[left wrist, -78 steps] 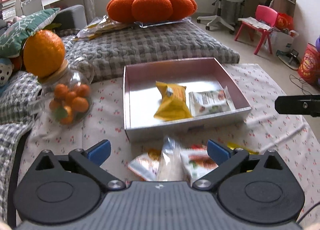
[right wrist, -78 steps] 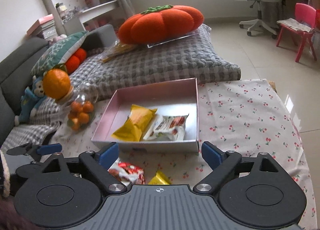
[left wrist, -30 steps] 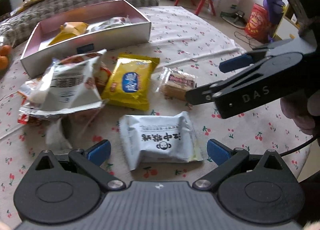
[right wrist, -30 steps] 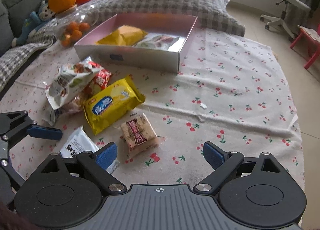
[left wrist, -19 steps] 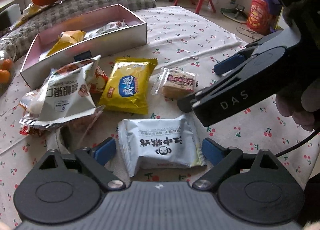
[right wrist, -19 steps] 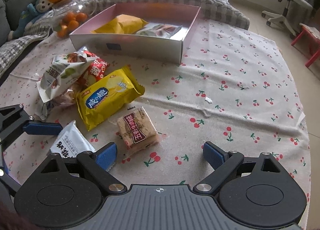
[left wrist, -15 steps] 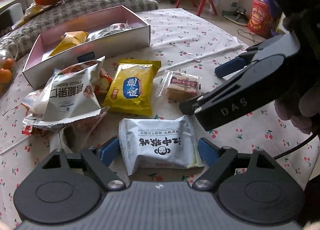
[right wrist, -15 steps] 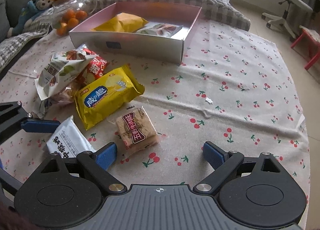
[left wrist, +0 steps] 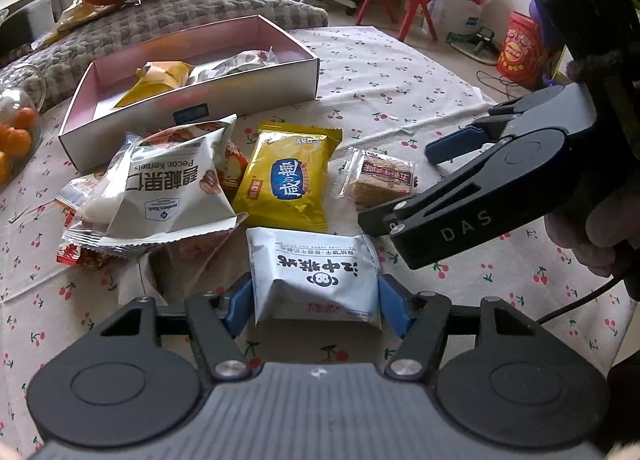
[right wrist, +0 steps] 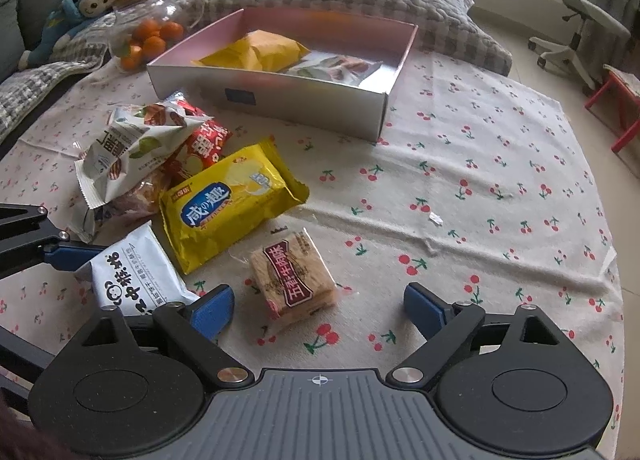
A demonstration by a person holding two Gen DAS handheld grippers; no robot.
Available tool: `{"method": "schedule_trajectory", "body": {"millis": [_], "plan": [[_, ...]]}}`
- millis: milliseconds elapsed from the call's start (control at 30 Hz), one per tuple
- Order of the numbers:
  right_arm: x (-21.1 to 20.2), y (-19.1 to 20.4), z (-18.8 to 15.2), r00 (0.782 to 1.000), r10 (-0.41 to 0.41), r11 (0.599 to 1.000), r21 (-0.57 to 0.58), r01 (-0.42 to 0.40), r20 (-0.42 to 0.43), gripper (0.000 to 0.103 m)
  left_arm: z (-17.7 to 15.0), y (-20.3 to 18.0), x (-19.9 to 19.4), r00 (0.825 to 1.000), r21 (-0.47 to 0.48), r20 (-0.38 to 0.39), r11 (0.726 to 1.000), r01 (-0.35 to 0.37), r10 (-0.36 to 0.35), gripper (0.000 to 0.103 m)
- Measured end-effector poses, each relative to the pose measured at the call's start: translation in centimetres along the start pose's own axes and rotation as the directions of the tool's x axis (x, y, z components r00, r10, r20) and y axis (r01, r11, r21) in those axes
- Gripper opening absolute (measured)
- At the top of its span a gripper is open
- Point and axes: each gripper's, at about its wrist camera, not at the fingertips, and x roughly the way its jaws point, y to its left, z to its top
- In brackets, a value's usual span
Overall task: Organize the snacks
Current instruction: 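Grasp the white printed packet with the left gripper while the right grasps the wafer cake, then carry both snacks into the pink box and open both grippers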
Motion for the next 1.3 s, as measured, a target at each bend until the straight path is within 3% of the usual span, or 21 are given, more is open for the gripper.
{"method": "schedule_trajectory", "body": {"millis": [200,400,533,600,833,1300], "plan": [[-0.2,0.5,0.2,1.0,0.021,1.0,-0.019,-0.021,0.006,0.074,-0.1,0.2,0.4,1.0,-0.004,0.004,1.0,-0.028,0.029,0.089],[-0.3,0.9,0.4,0.999,0.033,0.999,-0.032,-0.032,0.012,0.057,-0.1,-0.1,0.8,0.999,0.049,0.027,0.998,-0.044,0.043,0.089],[-0.5,1.0,0.5,0.999,0.042,0.998,-0.036,-0.042,0.012,0.045,0.1,0.1,0.7,0.999,0.045,0.026,0.999,-0.025,0.024,0.074],[-0.6,1.0,0.5,0.999,0.048,0.998,-0.037,-0.048,0.011,0.033,0.3,0.0,0.6,0.999,0.046,0.026,0.999,-0.024,0.023,0.069],[-1.1,0.8,0.7,0.999,0.046,0.999,-0.013,-0.046,0.003,0.033,0.3,0.1,0.1,1.0,0.026,0.022,1.0,0.003,-0.004,0.065],[-3.3,-0.7,2.4,0.997,0.023,0.998,0.057,-0.027,0.073,0.033,1.5,-0.6,-2.3,0.995,0.03,0.066,0.997,0.074,-0.076,0.065]]}}
